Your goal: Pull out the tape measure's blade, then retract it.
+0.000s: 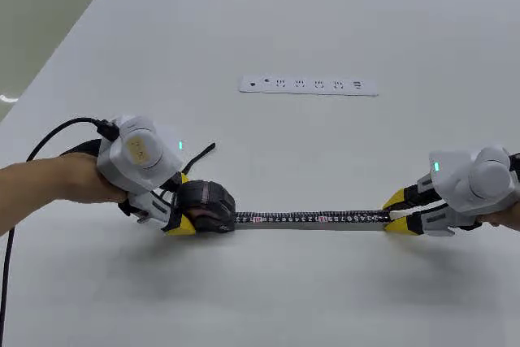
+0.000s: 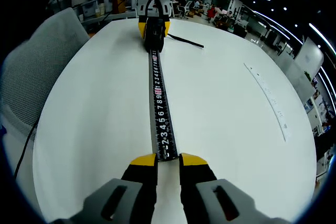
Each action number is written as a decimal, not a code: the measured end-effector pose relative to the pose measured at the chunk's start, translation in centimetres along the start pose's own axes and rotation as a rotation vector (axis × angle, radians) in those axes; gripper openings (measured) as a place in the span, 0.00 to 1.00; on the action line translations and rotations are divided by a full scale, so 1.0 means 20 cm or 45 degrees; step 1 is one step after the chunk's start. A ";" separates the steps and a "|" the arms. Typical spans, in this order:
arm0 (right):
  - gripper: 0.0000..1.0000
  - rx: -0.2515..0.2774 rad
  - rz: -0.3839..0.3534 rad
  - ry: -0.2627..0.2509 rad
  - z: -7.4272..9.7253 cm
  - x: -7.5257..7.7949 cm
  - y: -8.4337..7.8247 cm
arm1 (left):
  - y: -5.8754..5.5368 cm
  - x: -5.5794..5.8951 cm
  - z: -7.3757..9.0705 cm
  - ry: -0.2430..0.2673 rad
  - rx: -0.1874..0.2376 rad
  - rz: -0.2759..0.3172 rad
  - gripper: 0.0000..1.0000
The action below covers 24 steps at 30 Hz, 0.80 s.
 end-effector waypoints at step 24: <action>0.28 0.103 -0.204 -0.142 0.10 -0.09 -0.01 | -0.01 0.06 0.11 0.105 0.040 0.218 0.47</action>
Point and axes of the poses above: the centre of the closed fingertips' face, and the gripper's own axes: z roughly backward along the fingers, x roughly to its right, y roughly out of its top, the point moved 6 cm from there along z, roughly backward along the fingers, and after that the axes turned 14 degrees about y, right-handed, at the moved point
